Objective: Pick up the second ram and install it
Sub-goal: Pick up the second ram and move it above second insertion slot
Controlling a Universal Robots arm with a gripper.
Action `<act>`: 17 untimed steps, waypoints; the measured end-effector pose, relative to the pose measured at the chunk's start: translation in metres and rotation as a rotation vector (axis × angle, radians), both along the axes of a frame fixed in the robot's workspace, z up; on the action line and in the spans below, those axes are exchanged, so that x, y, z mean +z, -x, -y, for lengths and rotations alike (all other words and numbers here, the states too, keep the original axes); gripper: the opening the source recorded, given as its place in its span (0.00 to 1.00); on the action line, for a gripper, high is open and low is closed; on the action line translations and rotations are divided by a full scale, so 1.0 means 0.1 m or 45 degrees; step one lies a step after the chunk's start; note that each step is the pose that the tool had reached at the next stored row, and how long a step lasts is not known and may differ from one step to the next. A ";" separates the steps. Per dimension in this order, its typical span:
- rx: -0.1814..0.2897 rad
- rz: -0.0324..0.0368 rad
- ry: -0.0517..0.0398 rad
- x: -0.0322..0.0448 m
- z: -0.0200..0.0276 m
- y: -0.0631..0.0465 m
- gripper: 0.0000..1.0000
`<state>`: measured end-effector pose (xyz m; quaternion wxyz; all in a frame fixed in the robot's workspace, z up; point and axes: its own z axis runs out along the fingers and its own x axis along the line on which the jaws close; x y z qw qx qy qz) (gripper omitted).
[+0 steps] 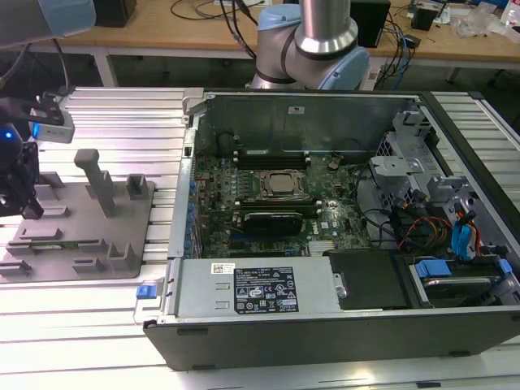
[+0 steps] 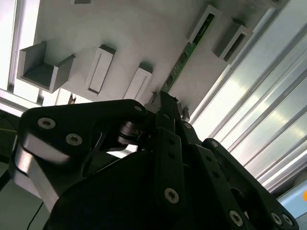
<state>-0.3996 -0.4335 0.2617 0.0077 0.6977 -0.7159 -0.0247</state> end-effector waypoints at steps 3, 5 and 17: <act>0.022 -0.0001 0.000 -0.062 0.002 0.02 0.08; 0.039 0.0001 0.000 -0.100 0.010 0.03 0.08; 0.086 0.0000 0.000 -0.264 0.077 0.04 0.08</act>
